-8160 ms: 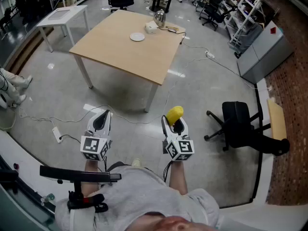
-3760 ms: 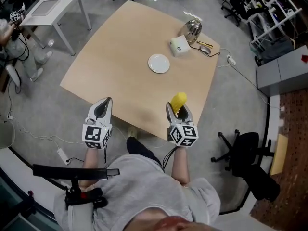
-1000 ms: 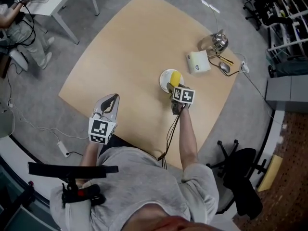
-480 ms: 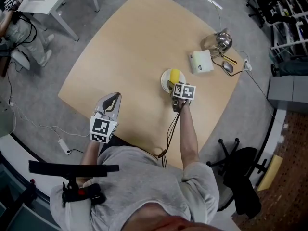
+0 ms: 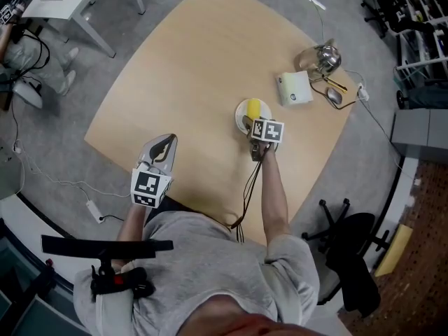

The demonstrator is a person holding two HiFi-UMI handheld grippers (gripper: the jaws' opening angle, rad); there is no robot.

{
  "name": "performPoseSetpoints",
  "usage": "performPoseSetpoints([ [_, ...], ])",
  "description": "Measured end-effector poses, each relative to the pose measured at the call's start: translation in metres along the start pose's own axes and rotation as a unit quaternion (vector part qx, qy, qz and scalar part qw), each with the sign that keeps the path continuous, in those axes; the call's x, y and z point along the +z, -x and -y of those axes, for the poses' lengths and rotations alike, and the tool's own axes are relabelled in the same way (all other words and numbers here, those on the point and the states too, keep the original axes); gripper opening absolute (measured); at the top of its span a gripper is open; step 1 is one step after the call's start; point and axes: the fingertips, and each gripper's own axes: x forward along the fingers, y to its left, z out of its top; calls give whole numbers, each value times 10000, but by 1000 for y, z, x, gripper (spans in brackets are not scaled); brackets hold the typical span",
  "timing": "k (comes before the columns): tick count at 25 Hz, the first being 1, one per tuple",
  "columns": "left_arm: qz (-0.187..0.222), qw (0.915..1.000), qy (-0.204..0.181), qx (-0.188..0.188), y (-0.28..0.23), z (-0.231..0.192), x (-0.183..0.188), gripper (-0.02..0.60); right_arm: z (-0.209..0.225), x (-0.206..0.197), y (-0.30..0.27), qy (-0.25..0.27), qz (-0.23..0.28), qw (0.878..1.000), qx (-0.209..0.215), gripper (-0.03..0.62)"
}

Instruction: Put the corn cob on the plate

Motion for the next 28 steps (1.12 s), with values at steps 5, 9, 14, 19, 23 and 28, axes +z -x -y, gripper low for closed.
performPoseSetpoints([
  [5,18,10000,-25,-40,-2,2,2,20,-1,1,0,3,-67,10000,-13,252],
  [9,35,10000,-38,-54,-1,3,0,20,-1,0,-3,104,-125,9998,-94,252],
  [14,47,10000,-37,-71,-2,2,0,20,0,1,-4,-39,-53,10000,-42,252],
  [19,64,9999,-29,-81,-4,2,-2,20,0,4,-4,-83,40,9999,-46,249],
  [23,148,9998,-82,-98,7,8,8,20,-4,7,14,-93,237,9997,-13,242],
  [28,236,9995,-154,-137,13,17,15,20,-2,8,29,-92,359,9993,-47,242],
])
